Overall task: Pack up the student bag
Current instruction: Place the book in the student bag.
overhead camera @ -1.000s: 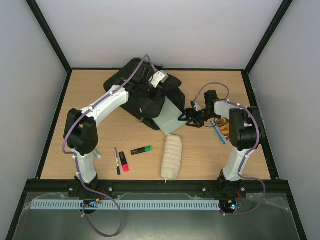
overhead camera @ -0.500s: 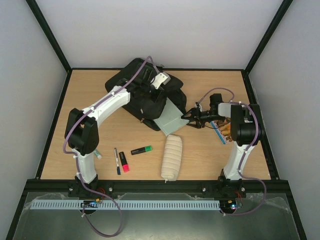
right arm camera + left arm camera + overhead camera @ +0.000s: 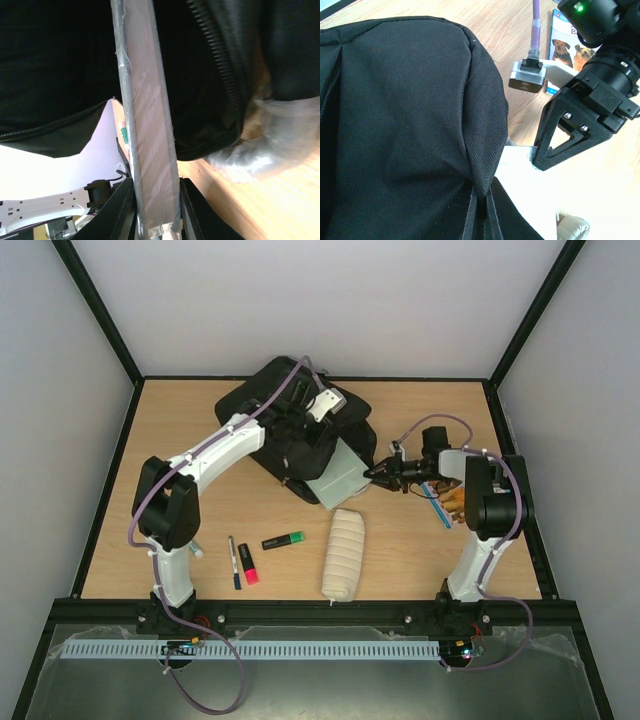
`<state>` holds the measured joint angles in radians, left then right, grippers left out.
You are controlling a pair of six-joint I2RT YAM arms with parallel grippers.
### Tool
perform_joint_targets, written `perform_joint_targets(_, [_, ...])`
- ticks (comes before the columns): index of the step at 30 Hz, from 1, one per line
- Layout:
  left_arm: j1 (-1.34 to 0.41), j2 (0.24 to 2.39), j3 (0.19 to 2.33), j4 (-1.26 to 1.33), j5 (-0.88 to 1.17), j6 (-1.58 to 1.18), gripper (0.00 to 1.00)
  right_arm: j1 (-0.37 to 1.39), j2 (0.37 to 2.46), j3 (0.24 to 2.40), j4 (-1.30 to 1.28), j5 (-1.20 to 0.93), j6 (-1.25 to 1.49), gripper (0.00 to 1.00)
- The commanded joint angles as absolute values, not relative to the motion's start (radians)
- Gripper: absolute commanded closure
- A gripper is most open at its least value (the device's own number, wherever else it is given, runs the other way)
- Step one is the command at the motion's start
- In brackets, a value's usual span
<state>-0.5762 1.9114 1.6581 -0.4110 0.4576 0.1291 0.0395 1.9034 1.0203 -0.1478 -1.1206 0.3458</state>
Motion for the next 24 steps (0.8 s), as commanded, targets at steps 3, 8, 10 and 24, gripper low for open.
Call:
perform_joint_targets(3, [-0.602,1.888,1.672,-0.335,0.540,0.162,0.98,0.044,1.780,0.966,-0.063,-1.155,0.412,0.99])
perform_joint_targets(8, [-0.640,1.888,1.690,-0.343,0.577,0.182,0.98,0.044,1.797,0.998,-0.019,-1.162,0.451,0.99])
perform_joint_targets(10, [-0.655,1.889,1.696,-0.355,0.575,0.195,0.97,0.044,1.816,1.019,-0.007,-1.168,0.467,0.99])
perform_joint_targets(24, [-0.667,1.861,1.694,-0.378,0.592,0.208,0.98,0.044,1.861,1.045,0.218,-1.055,0.690,0.99])
